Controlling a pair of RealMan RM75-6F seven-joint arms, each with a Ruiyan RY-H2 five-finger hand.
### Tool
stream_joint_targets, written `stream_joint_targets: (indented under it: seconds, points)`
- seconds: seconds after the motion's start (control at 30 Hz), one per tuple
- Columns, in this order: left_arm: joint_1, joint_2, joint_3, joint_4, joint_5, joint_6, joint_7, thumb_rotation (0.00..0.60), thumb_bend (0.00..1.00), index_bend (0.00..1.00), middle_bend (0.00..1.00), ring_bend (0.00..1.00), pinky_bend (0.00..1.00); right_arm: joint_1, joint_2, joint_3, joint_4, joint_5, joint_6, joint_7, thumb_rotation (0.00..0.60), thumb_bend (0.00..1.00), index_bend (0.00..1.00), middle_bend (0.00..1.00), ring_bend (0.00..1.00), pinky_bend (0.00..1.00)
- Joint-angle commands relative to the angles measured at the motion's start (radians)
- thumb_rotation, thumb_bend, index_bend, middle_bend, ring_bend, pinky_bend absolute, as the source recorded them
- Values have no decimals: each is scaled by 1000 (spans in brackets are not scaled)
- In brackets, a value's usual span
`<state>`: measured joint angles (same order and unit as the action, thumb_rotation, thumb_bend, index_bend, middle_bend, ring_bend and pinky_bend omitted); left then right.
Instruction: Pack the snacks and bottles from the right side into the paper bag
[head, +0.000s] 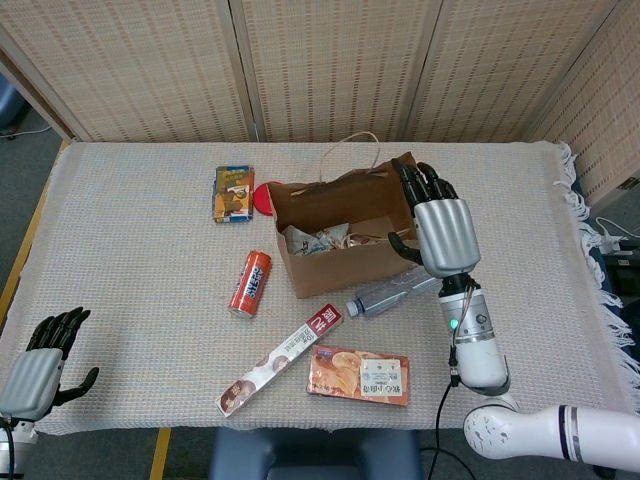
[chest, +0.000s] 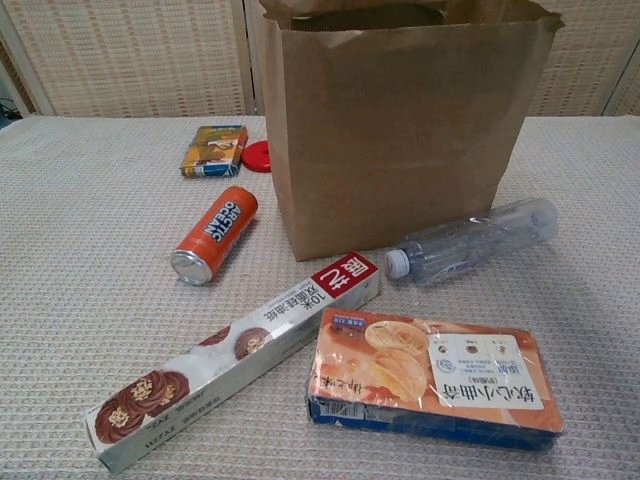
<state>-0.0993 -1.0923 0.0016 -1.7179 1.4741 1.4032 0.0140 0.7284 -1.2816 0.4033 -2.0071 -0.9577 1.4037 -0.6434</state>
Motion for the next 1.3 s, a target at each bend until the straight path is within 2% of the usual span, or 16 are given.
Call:
stream_joint_targets:
  seconds: [0.03, 0.2, 0.3, 0.43, 0.57, 0.7, 0.87, 1.1, 1.3]
  points:
    - [0, -1, -1, -1, -2, -1, 3, 600, 338, 0, 0, 0, 20, -125, 172, -44, -84, -110, -11, 162, 600, 151, 0, 123, 71, 246]
    - [-1, -3, -1, -3, -2, -1, 13, 600, 338, 0, 0, 0, 21, -237, 330, -105, -72, -187, -44, 316, 600, 152, 0, 123, 74, 246]
    - [-2, -5, 0, -3, -2, -3, 20, 600, 338, 0, 0, 0, 21, -296, 388, -181, -19, -272, -89, 412, 600, 151, 0, 123, 75, 245]
    - [-4, -7, -1, -5, -5, -8, 27, 600, 338, 0, 0, 0, 20, -338, 395, -285, 83, -374, -166, 485, 600, 151, 17, 123, 85, 264]
    - [-7, -10, -1, -8, -5, -12, 33, 600, 338, 0, 0, 0, 20, -324, 352, -345, 171, -391, -270, 452, 600, 151, 61, 137, 107, 291]
    - [-10, -12, -1, -9, -7, -17, 39, 600, 338, 0, 0, 0, 20, -286, 293, -359, 212, -329, -367, 369, 600, 150, 17, 139, 108, 286]
    - [-12, -10, -2, -8, -11, -22, 32, 600, 338, 0, 0, 0, 21, -225, 223, -348, 219, -221, -450, 248, 600, 120, 0, 113, 51, 201]
    - [-12, -6, 1, -7, -6, -22, 23, 600, 338, 0, 0, 0, 21, -144, 124, -327, 224, -112, -489, 112, 600, 114, 0, 75, 24, 154]
    - [-11, -4, 2, -6, -6, -23, 18, 600, 338, 0, 0, 0, 20, -81, 39, -319, 245, -30, -489, 7, 600, 114, 0, 75, 24, 152]
